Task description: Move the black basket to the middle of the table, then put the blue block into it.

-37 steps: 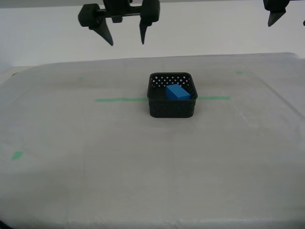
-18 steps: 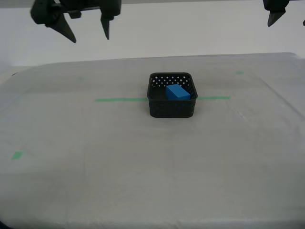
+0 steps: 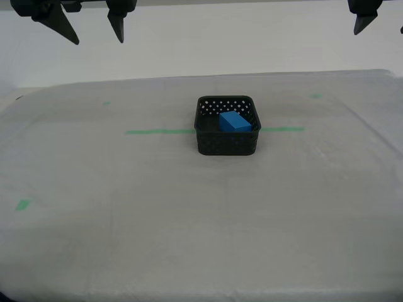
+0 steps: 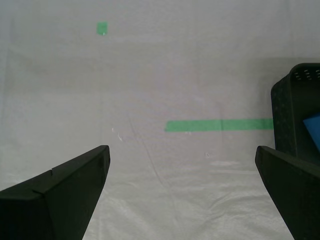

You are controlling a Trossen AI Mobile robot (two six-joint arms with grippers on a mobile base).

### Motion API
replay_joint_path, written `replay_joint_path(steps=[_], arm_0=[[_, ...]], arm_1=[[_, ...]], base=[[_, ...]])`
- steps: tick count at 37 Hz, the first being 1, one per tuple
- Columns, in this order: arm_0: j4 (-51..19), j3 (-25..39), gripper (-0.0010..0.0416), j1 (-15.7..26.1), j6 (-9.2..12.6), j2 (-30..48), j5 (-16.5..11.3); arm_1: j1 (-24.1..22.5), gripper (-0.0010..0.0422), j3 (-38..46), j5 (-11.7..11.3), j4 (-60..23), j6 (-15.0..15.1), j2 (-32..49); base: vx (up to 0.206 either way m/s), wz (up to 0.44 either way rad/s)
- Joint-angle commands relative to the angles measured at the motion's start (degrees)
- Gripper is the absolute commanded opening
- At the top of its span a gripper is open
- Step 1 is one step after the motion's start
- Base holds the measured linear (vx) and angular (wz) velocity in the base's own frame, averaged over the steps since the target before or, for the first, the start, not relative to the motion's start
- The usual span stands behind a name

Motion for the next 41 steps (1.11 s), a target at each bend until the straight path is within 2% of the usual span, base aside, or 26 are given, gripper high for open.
replay_joint_path(steps=[1, 5, 18, 25, 41], arm_0=[[0.1, 0.0, 0.0399, 0.0, 0.0, 0.0, 0.2], [0.1, 0.0, 0.0399, 0.0, 0.0, 0.0, 0.2], [0.1, 0.0, 0.0398, 0.0, 0.0, 0.0, 0.2], [0.1, 0.0, 0.0399, 0.0, 0.0, 0.0, 0.2], [0.1, 0.0, 0.0399, 0.0, 0.0, 0.0, 0.2]], arm_1=[[0.3, 0.0401, 0.0, -0.2, 0.4, 1.9, 0.0], [0.6, 0.0401, 0.0, -0.2, 1.2, 2.5, 0.0], [0.9, 0.0400, 0.0, -0.3, 3.0, 2.0, 0.0], [0.9, 0.0400, 0.0, -2.3, 2.9, 1.6, -0.1], [0.8, 0.0400, 0.0, -2.3, 3.0, 1.7, -0.1]], base=[[0.000, 0.000], [0.000, 0.000], [0.000, 0.000], [0.000, 0.000], [0.000, 0.000]])
